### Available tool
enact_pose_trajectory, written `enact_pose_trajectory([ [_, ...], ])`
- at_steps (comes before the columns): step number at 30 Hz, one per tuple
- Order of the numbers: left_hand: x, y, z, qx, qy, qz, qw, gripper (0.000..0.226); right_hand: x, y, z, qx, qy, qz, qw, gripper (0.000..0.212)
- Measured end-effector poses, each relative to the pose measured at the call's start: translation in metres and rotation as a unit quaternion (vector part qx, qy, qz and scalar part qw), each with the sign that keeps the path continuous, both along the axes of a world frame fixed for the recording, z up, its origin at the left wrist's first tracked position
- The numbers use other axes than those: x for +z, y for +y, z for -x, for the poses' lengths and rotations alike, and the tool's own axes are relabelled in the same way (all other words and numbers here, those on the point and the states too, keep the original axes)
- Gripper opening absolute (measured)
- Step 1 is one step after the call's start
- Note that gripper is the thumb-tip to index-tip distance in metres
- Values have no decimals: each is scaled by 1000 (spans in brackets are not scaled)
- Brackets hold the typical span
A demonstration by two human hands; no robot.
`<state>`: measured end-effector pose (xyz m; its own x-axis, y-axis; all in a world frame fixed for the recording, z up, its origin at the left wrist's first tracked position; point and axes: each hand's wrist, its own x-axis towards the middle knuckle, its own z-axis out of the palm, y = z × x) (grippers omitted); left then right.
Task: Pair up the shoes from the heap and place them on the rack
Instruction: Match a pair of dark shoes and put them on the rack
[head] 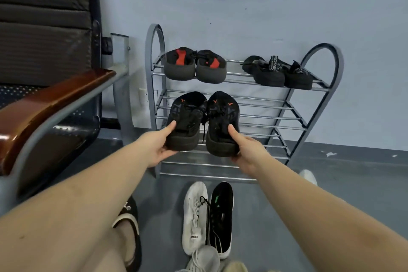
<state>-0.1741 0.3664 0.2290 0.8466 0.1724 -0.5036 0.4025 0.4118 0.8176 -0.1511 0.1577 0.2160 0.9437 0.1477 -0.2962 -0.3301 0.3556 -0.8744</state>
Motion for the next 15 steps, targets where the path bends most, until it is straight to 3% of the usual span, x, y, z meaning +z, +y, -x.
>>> enact_pose_trajectory([
  [11,-14,21,-106,34,17,-8,999,44,-17,36,-111,-36,11,27,999,26],
  [15,-24,22,-140,70,9,-1,998,37,-27,47,-146,-66,13,52,996,44],
])
